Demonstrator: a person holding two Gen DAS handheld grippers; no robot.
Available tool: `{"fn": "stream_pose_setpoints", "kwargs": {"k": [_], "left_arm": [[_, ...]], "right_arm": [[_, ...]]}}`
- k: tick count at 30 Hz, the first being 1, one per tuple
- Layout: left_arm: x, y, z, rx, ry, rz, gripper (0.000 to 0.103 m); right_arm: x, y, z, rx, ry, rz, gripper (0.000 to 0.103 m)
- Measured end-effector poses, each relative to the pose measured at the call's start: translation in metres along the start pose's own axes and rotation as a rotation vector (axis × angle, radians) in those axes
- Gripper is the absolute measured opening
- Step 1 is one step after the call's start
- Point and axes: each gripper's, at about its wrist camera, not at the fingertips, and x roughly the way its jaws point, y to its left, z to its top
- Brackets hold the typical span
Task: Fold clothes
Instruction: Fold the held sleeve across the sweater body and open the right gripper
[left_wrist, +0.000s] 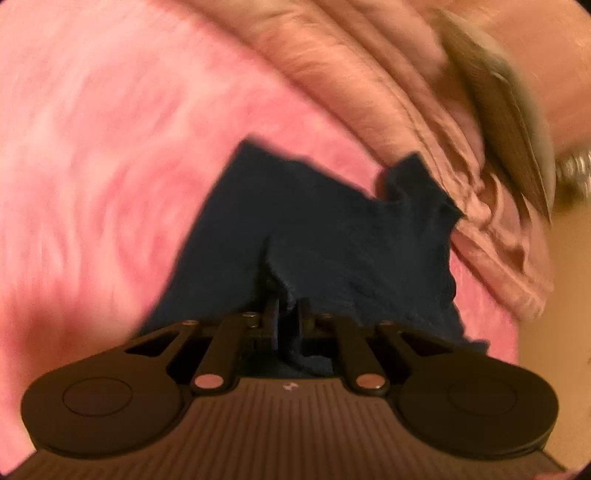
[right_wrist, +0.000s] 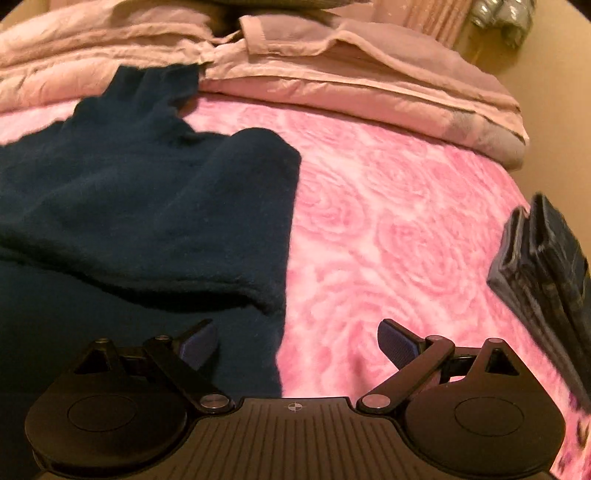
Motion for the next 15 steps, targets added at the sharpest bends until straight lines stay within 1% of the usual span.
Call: {"fn": "stream_pose_setpoints", "kwargs": {"k": [2, 4, 5, 7, 9, 10, 11, 12, 13, 15], "left_arm": [[-0.018, -0.017, 0.013, 0.109, -0.097, -0.017, 0.005], [-0.029, -0.028, 0.024, 0.206, -0.160, 0.009, 0.005], [-0.028, -0.028, 0.026, 0.235, -0.152, 0.026, 0.006], [-0.016, -0.021, 0.027, 0.253, -0.089, 0.059, 0.006], [0.002, -0.010, 0.019, 0.236, -0.012, 0.109, 0.007], [0.008, -0.003, 0.015, 0.232, 0.016, 0.138, 0.008], [0.009, 0.004, 0.010, 0.203, 0.024, 0.143, 0.009], [0.007, 0.012, 0.007, 0.162, 0.019, 0.134, 0.012], [0.004, 0.020, 0.005, 0.102, 0.010, 0.117, 0.015], [-0.006, 0.036, 0.004, -0.032, -0.008, 0.074, 0.019]], "right_arm": [[-0.005, 0.001, -0.007, -0.043, -0.029, -0.017, 0.096], [-0.001, 0.000, -0.005, -0.076, -0.060, -0.035, 0.096], [0.002, 0.000, -0.003, -0.089, -0.073, -0.039, 0.096], [0.008, 0.002, 0.001, -0.108, -0.096, -0.038, 0.096], [0.018, 0.004, 0.002, -0.129, -0.086, -0.053, 0.096], [0.021, 0.002, 0.002, -0.118, -0.073, -0.057, 0.096], [0.024, -0.002, 0.002, -0.089, -0.055, -0.055, 0.096], [0.026, -0.007, 0.002, -0.061, -0.037, -0.053, 0.096], [0.028, -0.012, 0.002, -0.032, -0.020, -0.051, 0.096], [0.027, -0.019, 0.002, 0.003, -0.002, -0.024, 0.096]]}}
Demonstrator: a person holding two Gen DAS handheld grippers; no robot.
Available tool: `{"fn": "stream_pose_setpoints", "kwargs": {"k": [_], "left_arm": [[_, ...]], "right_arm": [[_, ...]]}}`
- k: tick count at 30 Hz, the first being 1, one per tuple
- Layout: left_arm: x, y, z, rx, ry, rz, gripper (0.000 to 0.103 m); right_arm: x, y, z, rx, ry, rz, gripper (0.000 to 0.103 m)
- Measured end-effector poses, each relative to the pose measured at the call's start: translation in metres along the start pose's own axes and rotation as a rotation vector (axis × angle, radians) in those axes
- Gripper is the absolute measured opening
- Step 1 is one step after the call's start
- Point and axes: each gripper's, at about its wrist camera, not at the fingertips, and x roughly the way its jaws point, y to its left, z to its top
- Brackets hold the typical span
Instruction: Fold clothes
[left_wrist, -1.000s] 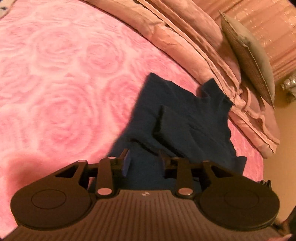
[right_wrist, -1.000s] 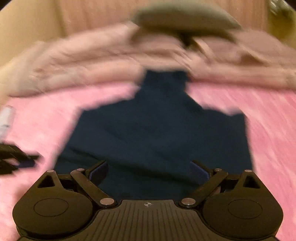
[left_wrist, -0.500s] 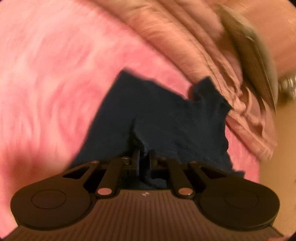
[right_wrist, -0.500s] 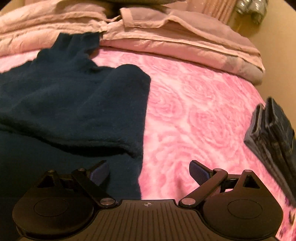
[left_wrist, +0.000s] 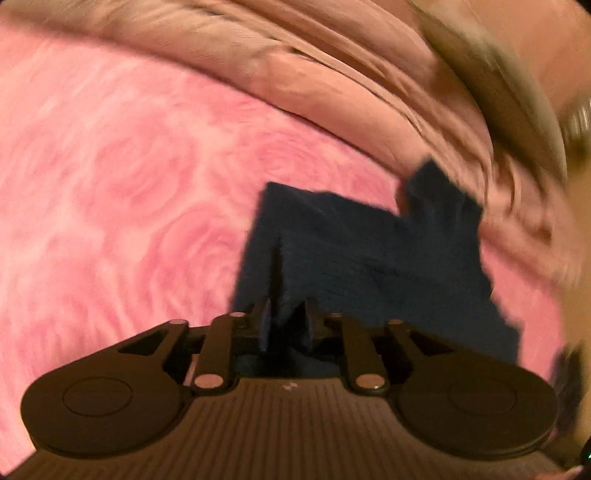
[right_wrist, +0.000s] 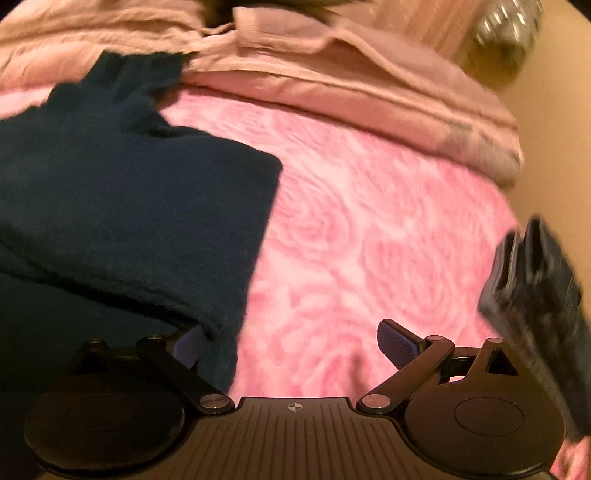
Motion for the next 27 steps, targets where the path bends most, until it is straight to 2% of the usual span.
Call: {"fn": "stream_pose_setpoints", "kwargs": {"k": [2, 4, 6, 9, 11, 12, 14, 16, 17, 20, 21, 22, 23, 25, 27], "left_arm": [[-0.008, 0.014, -0.001, -0.116, 0.005, -0.037, 0.023], [-0.011, 0.018, -0.006, -0.186, 0.032, -0.077, 0.027], [-0.007, 0.019, -0.010, -0.229, 0.055, -0.101, 0.031], [0.009, 0.017, -0.012, -0.264, 0.053, -0.110, 0.031], [0.019, 0.012, -0.012, -0.251, 0.044, -0.094, 0.024], [0.025, 0.010, -0.012, -0.239, 0.049, -0.075, 0.006], [0.019, -0.002, -0.009, -0.175, 0.020, -0.060, 0.006], [0.012, -0.014, -0.006, -0.092, -0.006, -0.023, 0.006], [0.010, -0.019, -0.005, -0.040, -0.003, 0.026, 0.006], [0.005, -0.032, -0.001, 0.117, 0.006, 0.172, 0.020], [0.003, -0.037, 0.000, 0.170, 0.009, 0.221, 0.018], [0.005, -0.033, 0.001, 0.167, 0.027, 0.265, 0.018], [0.005, -0.023, 0.002, 0.113, 0.045, 0.272, 0.018], [-0.004, -0.013, -0.001, 0.034, 0.028, 0.191, 0.017], [-0.014, -0.025, -0.008, 0.085, 0.008, 0.107, 0.012]], "right_arm": [[-0.004, -0.001, 0.000, -0.014, -0.006, 0.018, 0.096], [-0.010, 0.000, 0.002, -0.024, -0.011, 0.026, 0.096], [-0.017, 0.001, 0.005, -0.007, -0.023, 0.040, 0.096], [-0.029, 0.001, 0.013, 0.061, -0.057, 0.083, 0.096], [-0.032, 0.001, 0.020, 0.120, -0.077, 0.137, 0.096], [-0.031, 0.002, 0.024, 0.139, -0.078, 0.159, 0.096], [-0.021, 0.007, 0.031, 0.146, -0.056, 0.167, 0.096], [-0.008, 0.012, 0.034, 0.144, -0.015, 0.157, 0.090], [-0.004, 0.012, 0.035, 0.150, -0.001, 0.159, 0.086], [0.002, 0.009, 0.035, 0.175, 0.024, 0.170, 0.086], [0.003, 0.010, 0.035, 0.172, 0.029, 0.169, 0.086], [0.003, 0.010, 0.035, 0.170, 0.032, 0.169, 0.086], [0.000, 0.010, 0.036, 0.165, 0.025, 0.168, 0.086], [-0.007, 0.012, 0.039, 0.150, 0.004, 0.164, 0.086], [-0.017, 0.014, 0.041, 0.139, -0.037, 0.176, 0.086]]}}
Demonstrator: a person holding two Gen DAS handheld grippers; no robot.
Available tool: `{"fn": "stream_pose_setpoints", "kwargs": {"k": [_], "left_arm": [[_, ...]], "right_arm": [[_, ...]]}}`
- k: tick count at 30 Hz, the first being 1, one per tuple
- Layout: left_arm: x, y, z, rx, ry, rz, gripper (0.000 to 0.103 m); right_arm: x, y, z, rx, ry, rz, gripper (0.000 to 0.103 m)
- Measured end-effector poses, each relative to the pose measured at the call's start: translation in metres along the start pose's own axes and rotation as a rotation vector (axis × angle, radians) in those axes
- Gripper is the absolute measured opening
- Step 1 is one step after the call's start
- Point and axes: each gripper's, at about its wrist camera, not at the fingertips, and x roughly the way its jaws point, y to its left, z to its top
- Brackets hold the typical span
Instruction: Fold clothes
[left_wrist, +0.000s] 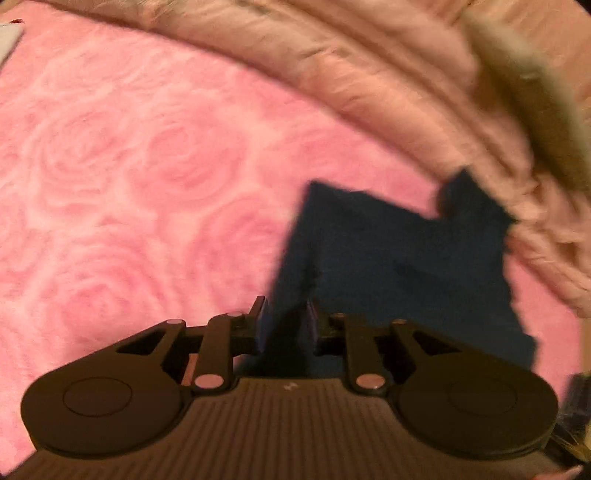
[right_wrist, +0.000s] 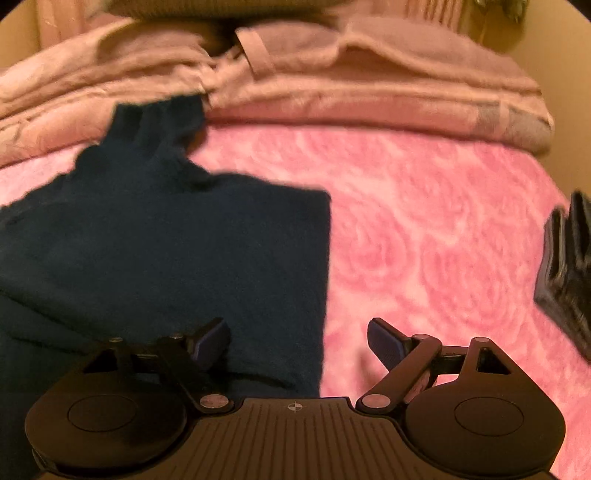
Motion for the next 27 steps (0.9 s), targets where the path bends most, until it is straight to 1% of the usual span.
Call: {"fn": "stream_pose_setpoints", "kwargs": {"k": [2, 4, 5, 6, 8, 9, 10, 11, 12, 14, 16, 17, 18, 19, 20, 21, 22, 24, 25, 26, 27], "left_arm": [[0.000, -0.023, -0.009, 0.099, 0.007, -0.073, 0.011], [0.007, -0.043, -0.015, 0.172, 0.011, -0.130, 0.011], [0.014, -0.050, -0.017, 0.204, 0.007, -0.139, 0.011], [0.022, -0.055, -0.018, 0.232, 0.006, -0.133, 0.011], [0.043, -0.053, -0.021, 0.256, 0.041, -0.060, 0.013], [0.054, -0.052, -0.022, 0.264, 0.063, -0.017, 0.009], [0.057, -0.048, -0.021, 0.247, 0.061, -0.013, 0.009], [0.054, -0.044, -0.019, 0.219, 0.057, -0.027, 0.009], [0.048, -0.043, -0.016, 0.209, 0.056, -0.035, 0.008], [0.041, -0.042, -0.014, 0.222, 0.026, -0.054, 0.011], [0.034, -0.041, -0.013, 0.237, -0.009, -0.076, 0.012], [0.039, -0.040, -0.013, 0.248, 0.002, -0.062, 0.014], [0.047, -0.039, -0.012, 0.254, 0.032, -0.033, 0.012], [0.056, -0.037, -0.011, 0.256, 0.064, -0.006, 0.004], [0.058, -0.038, -0.007, 0.245, 0.079, 0.000, 0.004], [0.056, -0.039, -0.002, 0.225, 0.082, -0.007, 0.004], [0.052, -0.042, 0.004, 0.215, 0.076, -0.019, 0.004], [0.045, -0.051, 0.017, 0.209, 0.056, -0.051, 0.008], [0.044, -0.054, 0.024, 0.208, 0.051, -0.068, 0.014], [0.045, -0.059, 0.032, 0.203, 0.050, -0.084, 0.017], [0.052, -0.065, 0.041, 0.198, 0.049, -0.094, 0.024]], "right_arm": [[-0.007, 0.008, 0.003, 0.001, -0.029, 0.048, 0.086], [-0.009, 0.019, 0.006, 0.004, -0.041, 0.112, 0.086], [-0.009, 0.026, 0.008, -0.001, -0.045, 0.143, 0.080], [-0.007, 0.033, 0.008, -0.009, -0.046, 0.169, 0.073], [0.001, 0.044, 0.007, -0.021, -0.037, 0.199, 0.072], [0.007, 0.048, 0.005, -0.026, -0.023, 0.203, 0.072], [0.017, 0.050, 0.002, -0.032, 0.017, 0.197, 0.072], [0.026, 0.050, -0.002, -0.034, 0.052, 0.183, 0.072], [0.027, 0.049, -0.004, -0.035, 0.050, 0.181, 0.072], [0.020, 0.047, 0.000, -0.041, 0.037, 0.189, 0.072], [0.013, 0.042, 0.004, -0.029, 0.000, 0.201, 0.072], [0.013, 0.040, 0.006, -0.022, -0.008, 0.209, 0.072], [0.015, 0.038, 0.008, -0.015, -0.005, 0.216, 0.072], [0.021, 0.037, 0.010, -0.018, 0.022, 0.215, 0.072], [0.030, 0.038, 0.011, -0.030, 0.071, 0.208, 0.072], [0.035, 0.039, 0.013, -0.042, 0.091, 0.205, 0.072], [0.034, 0.039, 0.017, -0.055, 0.086, 0.212, 0.072], [0.032, 0.036, 0.032, -0.053, 0.063, 0.240, 0.072], [0.031, 0.035, 0.040, -0.048, 0.050, 0.255, 0.072], [0.032, 0.032, 0.049, -0.032, 0.035, 0.278, 0.072], [0.036, 0.030, 0.061, -0.006, 0.022, 0.304, 0.072]]}}
